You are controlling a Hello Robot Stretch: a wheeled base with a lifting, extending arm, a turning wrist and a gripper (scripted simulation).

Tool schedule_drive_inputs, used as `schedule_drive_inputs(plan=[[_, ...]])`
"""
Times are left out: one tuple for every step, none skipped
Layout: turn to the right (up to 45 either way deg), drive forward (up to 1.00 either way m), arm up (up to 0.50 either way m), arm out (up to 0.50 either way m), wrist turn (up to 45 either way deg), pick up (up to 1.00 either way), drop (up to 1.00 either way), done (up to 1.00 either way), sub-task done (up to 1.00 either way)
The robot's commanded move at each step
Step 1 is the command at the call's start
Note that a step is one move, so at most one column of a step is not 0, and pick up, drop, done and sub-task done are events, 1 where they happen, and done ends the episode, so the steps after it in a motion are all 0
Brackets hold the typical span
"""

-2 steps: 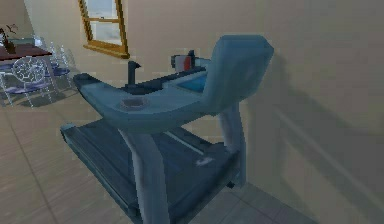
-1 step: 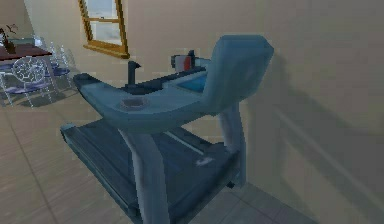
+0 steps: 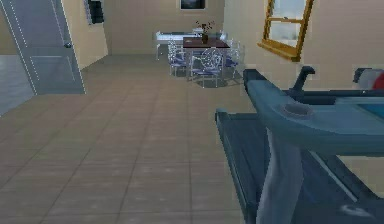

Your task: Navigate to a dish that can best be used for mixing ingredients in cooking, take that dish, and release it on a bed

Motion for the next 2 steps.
schedule_drive_inputs(plan=[[-9.0,0.00,0.00,0.00,0.0,0.00,0.00,0.00,0.00],[0.0,1.00,0.00,0.00,0.0,0.00,0.00,0.00,0.00]])
